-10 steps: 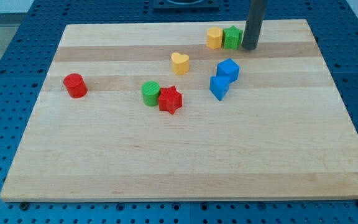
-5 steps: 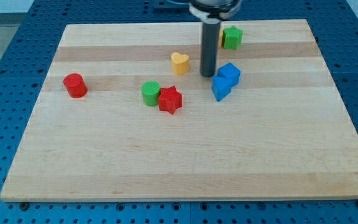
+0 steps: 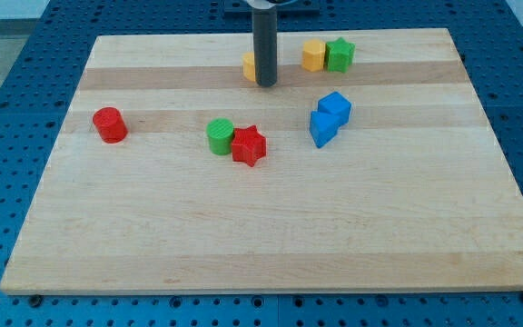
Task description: Push the yellow heart towards left side of yellow hexagon
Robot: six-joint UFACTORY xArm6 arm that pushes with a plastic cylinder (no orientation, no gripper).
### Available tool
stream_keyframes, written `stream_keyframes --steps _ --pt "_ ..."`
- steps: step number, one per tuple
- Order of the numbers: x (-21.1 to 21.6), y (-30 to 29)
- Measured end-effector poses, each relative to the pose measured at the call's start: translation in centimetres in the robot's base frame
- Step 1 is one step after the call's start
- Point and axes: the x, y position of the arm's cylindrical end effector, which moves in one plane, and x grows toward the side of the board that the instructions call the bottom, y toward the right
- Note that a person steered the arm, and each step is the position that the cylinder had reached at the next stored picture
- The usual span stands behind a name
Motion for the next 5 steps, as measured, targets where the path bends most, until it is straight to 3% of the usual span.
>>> stream_keyframes --steps 2,5 --pt "1.9 -3.8" --pt "-1.8 -5.1"
